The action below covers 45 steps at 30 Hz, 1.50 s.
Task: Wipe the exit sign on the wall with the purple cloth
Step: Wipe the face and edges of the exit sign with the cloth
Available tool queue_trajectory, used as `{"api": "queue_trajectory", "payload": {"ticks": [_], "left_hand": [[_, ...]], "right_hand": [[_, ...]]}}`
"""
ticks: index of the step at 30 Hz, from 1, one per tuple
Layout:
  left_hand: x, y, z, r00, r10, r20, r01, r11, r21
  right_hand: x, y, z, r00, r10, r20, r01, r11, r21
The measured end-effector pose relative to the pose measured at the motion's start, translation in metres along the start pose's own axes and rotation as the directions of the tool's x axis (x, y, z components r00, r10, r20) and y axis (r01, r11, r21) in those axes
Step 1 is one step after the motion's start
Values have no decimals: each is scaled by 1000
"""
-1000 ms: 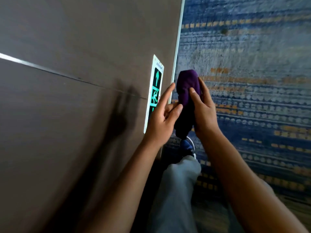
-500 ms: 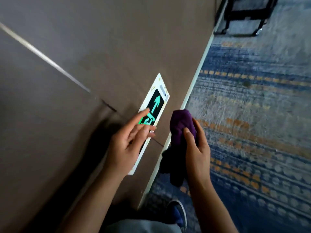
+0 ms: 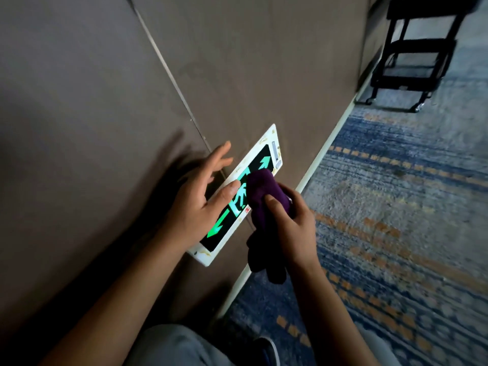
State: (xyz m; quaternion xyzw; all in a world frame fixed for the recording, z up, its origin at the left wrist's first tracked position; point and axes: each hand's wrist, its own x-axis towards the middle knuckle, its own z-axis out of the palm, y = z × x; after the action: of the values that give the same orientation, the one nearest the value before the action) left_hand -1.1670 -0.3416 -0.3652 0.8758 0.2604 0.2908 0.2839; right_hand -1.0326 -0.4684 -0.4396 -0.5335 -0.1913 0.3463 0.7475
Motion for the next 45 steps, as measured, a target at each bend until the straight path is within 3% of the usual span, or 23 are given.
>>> {"api": "queue_trajectory", "payload": {"ticks": [4, 9, 13, 18, 21, 23, 26, 36, 41, 45], "left_hand": [[-8, 6, -8, 999, -4, -41, 6, 999, 53], [-2, 15, -3, 998, -29, -48, 29, 1000, -1], [25, 30, -7, 997, -25, -75, 26, 1000, 11], [58, 55, -15, 993, 115, 8, -113, 953, 280], [74, 59, -16, 950, 258, 178, -313, 799, 513], [88, 62, -13, 910, 213, 356, -398, 687, 608], [112, 62, -4, 868, 101, 486, -450, 574, 684], [174, 70, 0, 839, 59, 541, -532, 298, 792], [214, 59, 20, 815, 22, 579, -574, 162, 802], [245, 48, 24, 774, -73, 629, -633, -60, 772]], "right_hand": [[-6, -14, 2, 998, -13, 67, 20, 996, -91], [-1, -26, -6, 988, -61, 141, 88, 977, -193], [11, -38, -14, 989, -76, 129, 109, 957, -269], [39, -49, -25, 999, -26, 41, 38, 946, -322], [52, -42, -29, 999, -48, -21, 37, 935, -353], [57, -32, -32, 998, -38, -43, 24, 957, -290], [67, -16, -35, 1000, 18, -9, -20, 984, -179], [154, -12, -38, 997, -24, -68, 16, 994, -112], [180, 4, -37, 988, -141, -56, 123, 961, -248], [204, 10, -29, 973, -224, -54, 192, 915, -354]]}}
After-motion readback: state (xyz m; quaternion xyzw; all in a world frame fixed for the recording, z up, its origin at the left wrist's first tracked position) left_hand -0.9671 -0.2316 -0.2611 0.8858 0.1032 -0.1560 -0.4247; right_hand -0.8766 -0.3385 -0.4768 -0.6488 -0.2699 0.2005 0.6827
